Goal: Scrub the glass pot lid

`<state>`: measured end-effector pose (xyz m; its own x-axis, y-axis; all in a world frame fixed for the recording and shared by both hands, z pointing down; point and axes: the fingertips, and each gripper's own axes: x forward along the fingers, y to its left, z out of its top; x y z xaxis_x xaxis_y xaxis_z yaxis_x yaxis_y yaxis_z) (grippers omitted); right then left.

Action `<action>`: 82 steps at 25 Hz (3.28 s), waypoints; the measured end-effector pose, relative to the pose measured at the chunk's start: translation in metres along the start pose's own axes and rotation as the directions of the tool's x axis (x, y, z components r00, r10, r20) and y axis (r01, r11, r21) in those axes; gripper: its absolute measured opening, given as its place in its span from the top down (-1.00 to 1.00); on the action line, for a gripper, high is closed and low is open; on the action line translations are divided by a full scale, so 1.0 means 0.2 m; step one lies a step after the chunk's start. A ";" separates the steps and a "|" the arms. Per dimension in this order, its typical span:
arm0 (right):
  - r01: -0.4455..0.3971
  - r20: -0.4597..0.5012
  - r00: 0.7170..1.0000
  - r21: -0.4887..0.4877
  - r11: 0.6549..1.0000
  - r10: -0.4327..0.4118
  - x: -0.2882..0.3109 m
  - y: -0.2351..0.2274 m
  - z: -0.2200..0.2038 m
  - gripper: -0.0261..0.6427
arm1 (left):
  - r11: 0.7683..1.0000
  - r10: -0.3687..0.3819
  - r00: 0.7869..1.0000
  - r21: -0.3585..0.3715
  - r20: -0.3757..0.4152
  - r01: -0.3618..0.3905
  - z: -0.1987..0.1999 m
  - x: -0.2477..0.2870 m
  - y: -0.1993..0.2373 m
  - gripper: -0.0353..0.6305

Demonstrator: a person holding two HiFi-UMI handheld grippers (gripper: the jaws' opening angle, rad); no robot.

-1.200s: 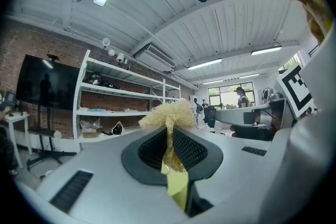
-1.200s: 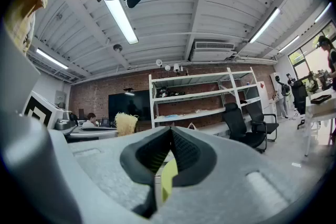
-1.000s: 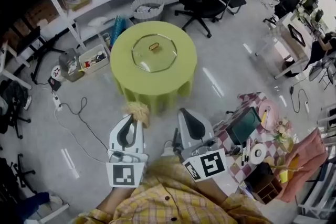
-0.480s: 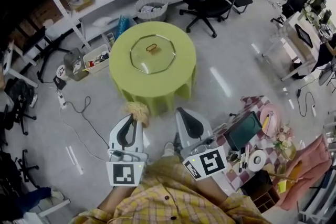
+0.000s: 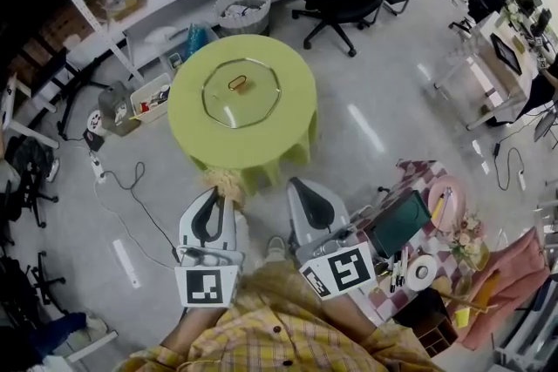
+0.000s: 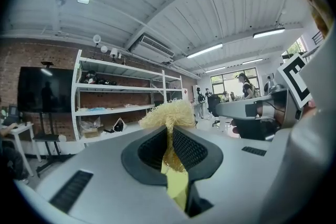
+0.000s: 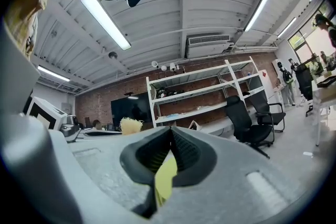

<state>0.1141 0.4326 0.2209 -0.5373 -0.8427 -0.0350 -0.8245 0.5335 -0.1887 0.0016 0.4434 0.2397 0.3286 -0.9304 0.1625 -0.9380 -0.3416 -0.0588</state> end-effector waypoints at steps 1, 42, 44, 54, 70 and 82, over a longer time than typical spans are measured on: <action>-0.003 -0.006 1.000 0.001 1.000 0.003 0.03 -0.01 -0.01 0.93 | 1.000 -0.003 1.000 -0.004 -0.003 0.003 -0.01 0.03 0.01 0.78; 0.203 -0.199 0.958 -0.045 0.978 -0.208 1.88 -0.35 -0.28 0.93 | 0.968 -0.251 0.961 -0.044 -0.113 0.247 -0.09 1.51 1.30 0.78; 0.210 -0.213 0.953 -0.048 0.977 -0.215 1.92 -0.35 -0.31 0.93 | 0.964 -0.266 0.954 -0.014 -0.136 0.266 -0.12 1.55 1.31 0.78; 0.221 -0.274 0.935 -0.051 0.974 -0.226 2.04 -0.53 -0.43 0.93 | 0.915 -0.298 0.913 0.187 -0.279 0.357 -0.35 1.82 1.31 0.78; 0.189 -0.349 0.921 0.014 0.982 -0.172 2.04 -0.86 -0.67 0.93 | 0.824 -0.271 0.811 0.310 -0.519 0.473 -0.68 2.21 1.09 0.78; 0.168 -0.411 0.901 0.039 0.985 -0.137 2.15 -0.99 -0.90 0.93 | 0.719 -0.231 0.708 0.374 -0.667 0.586 -0.93 2.47 1.03 0.78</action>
<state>0.0138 -0.0220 0.4203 -0.4440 -0.8031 0.3973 -0.8954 0.3814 -0.2299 -0.0495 -0.0622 0.4921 0.3759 -0.4914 0.7856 -0.4401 -0.8408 -0.3153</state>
